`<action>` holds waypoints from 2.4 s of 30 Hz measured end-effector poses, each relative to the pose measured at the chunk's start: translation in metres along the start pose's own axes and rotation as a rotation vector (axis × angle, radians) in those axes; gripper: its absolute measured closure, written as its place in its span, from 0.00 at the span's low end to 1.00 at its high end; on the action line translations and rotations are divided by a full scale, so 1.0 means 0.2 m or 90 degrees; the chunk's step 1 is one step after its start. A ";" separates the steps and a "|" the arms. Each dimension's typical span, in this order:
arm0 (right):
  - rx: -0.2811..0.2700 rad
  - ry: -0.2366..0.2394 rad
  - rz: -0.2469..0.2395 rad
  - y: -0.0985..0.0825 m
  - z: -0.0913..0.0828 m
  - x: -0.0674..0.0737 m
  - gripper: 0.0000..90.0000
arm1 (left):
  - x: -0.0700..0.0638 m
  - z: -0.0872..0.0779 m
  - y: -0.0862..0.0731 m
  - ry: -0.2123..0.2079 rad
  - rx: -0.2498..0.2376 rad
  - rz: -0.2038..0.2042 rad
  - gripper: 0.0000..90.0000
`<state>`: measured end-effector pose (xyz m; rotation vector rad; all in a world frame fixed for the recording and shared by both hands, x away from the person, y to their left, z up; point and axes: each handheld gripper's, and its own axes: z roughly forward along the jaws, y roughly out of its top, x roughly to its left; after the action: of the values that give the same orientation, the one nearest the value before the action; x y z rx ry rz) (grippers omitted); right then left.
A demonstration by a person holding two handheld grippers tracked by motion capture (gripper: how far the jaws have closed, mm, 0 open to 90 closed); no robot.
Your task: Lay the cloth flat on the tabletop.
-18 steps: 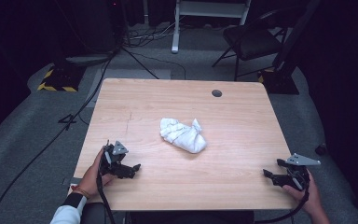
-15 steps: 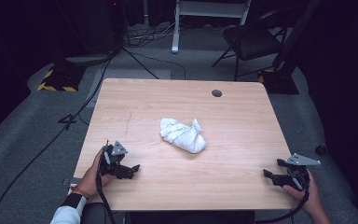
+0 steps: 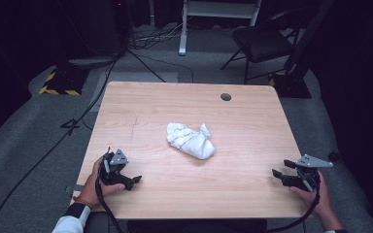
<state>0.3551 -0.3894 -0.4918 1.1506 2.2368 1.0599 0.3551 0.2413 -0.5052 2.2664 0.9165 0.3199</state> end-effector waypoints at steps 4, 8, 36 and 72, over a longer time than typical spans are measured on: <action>-0.011 0.021 -0.019 0.13 0.02 0.03 0.38 | 0.00 0.00 0.00 0.004 0.000 -0.002 0.00; -0.032 0.042 -0.072 0.34 0.07 0.14 0.43 | -0.01 0.00 0.00 0.008 0.000 -0.007 0.00; 0.031 0.175 -0.230 0.73 0.71 0.79 0.65 | -0.05 0.12 0.13 -0.024 0.000 0.028 0.00; 0.048 0.094 -0.240 0.51 0.44 0.44 0.99 | -0.20 0.38 0.58 -0.113 -0.057 0.083 0.35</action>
<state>0.4127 -0.2414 -0.4684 0.6531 2.4968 0.9346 0.4202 0.1144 -0.4853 2.2359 0.6530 0.2081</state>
